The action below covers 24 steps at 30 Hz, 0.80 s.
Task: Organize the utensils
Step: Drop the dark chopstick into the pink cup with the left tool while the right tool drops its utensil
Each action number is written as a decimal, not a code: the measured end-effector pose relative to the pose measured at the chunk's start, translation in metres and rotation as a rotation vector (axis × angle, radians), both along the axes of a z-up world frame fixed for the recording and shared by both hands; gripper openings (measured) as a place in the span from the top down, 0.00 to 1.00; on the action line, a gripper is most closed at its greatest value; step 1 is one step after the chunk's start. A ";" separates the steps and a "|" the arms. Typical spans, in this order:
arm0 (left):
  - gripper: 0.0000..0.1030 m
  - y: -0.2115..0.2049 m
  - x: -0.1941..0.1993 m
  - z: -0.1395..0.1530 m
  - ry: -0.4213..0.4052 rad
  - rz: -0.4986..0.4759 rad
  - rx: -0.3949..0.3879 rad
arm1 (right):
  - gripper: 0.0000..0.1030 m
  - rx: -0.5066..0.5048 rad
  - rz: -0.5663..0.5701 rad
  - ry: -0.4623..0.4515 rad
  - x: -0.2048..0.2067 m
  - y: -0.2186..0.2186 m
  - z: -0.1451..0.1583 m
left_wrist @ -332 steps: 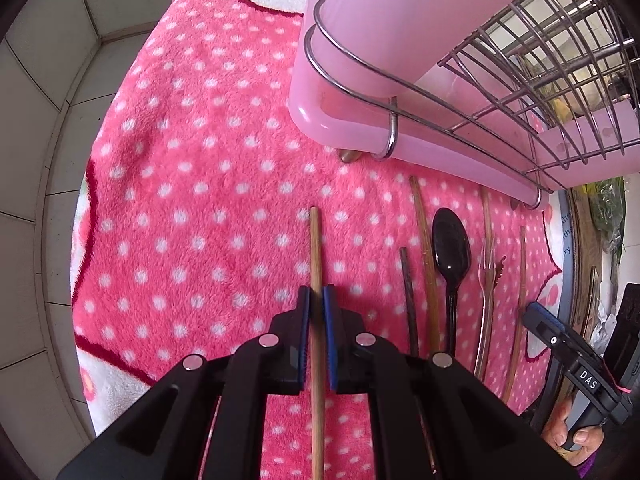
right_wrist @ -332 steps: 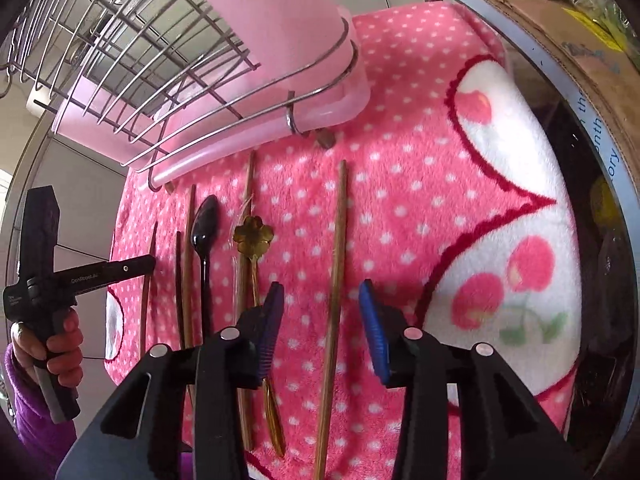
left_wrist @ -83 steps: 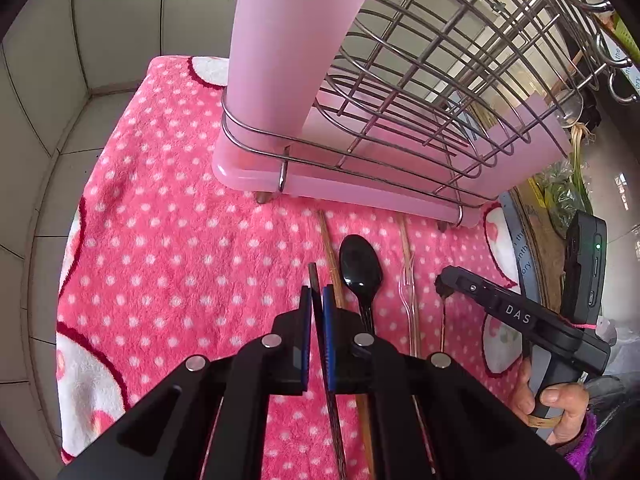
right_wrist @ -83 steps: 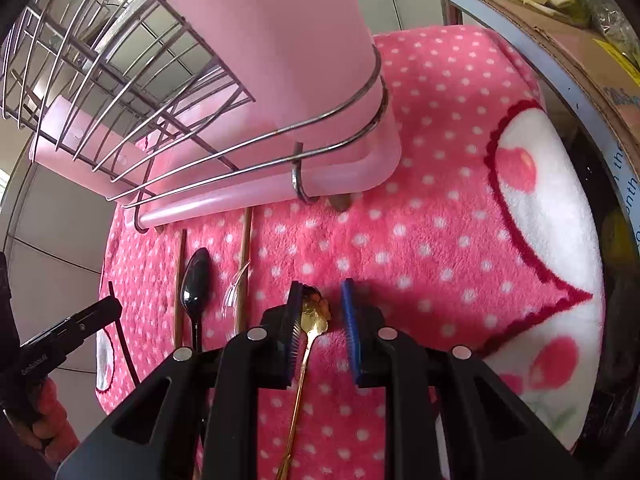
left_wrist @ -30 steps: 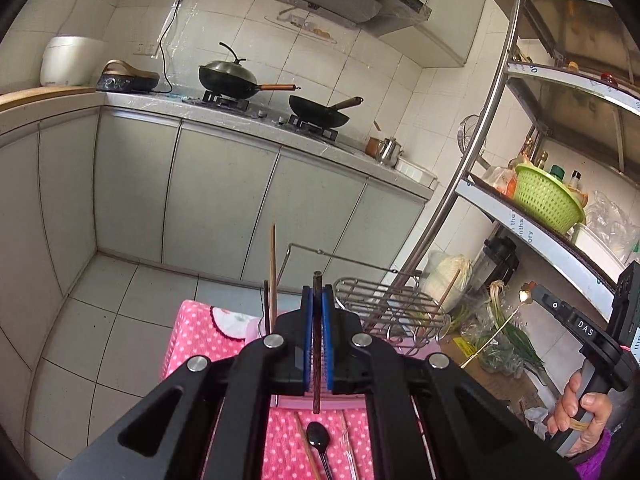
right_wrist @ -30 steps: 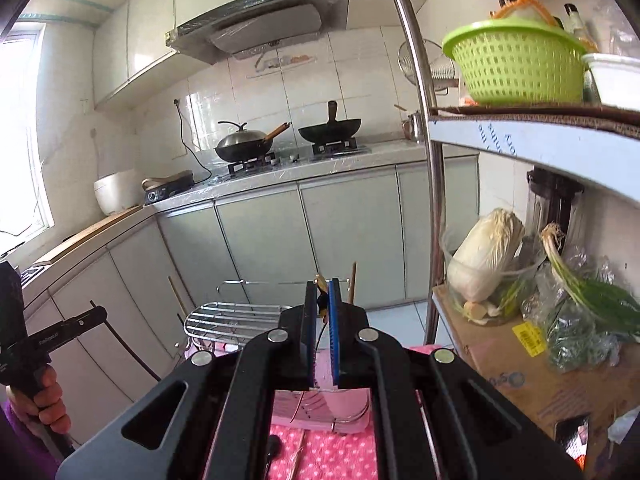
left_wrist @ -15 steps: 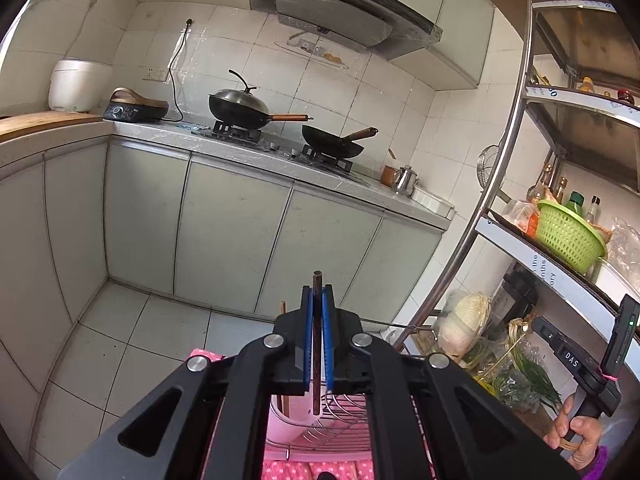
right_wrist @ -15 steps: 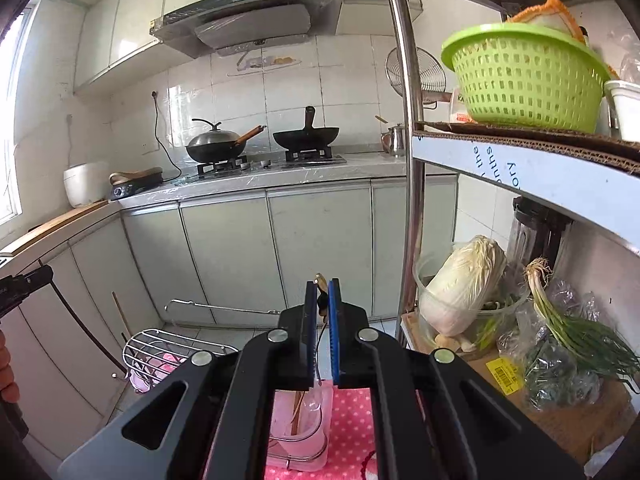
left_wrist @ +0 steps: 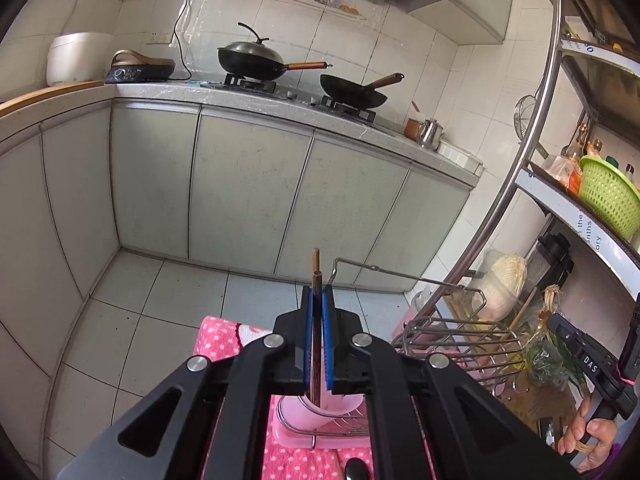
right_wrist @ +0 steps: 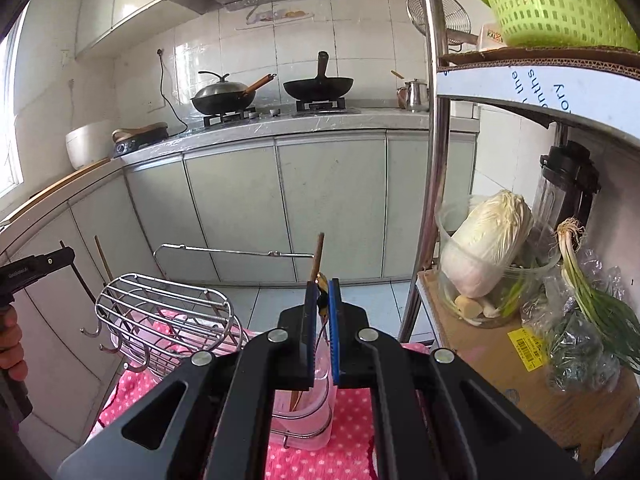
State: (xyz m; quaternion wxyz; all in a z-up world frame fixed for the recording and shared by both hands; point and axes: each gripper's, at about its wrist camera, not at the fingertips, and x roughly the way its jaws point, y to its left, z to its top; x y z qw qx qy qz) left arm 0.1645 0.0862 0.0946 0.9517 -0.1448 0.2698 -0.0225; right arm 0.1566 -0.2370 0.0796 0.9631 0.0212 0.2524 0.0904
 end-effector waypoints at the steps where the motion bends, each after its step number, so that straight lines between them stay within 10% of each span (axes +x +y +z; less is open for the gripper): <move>1: 0.96 0.000 0.003 -0.005 0.016 -0.003 0.001 | 0.94 0.002 0.001 0.009 0.000 0.000 -0.003; 18: 0.94 -0.006 0.021 -0.055 0.153 -0.013 -0.033 | 0.94 0.071 0.003 0.132 0.007 -0.006 -0.040; 24: 0.71 -0.004 0.015 -0.052 0.141 -0.002 -0.039 | 0.83 0.096 0.006 0.164 0.010 -0.010 -0.038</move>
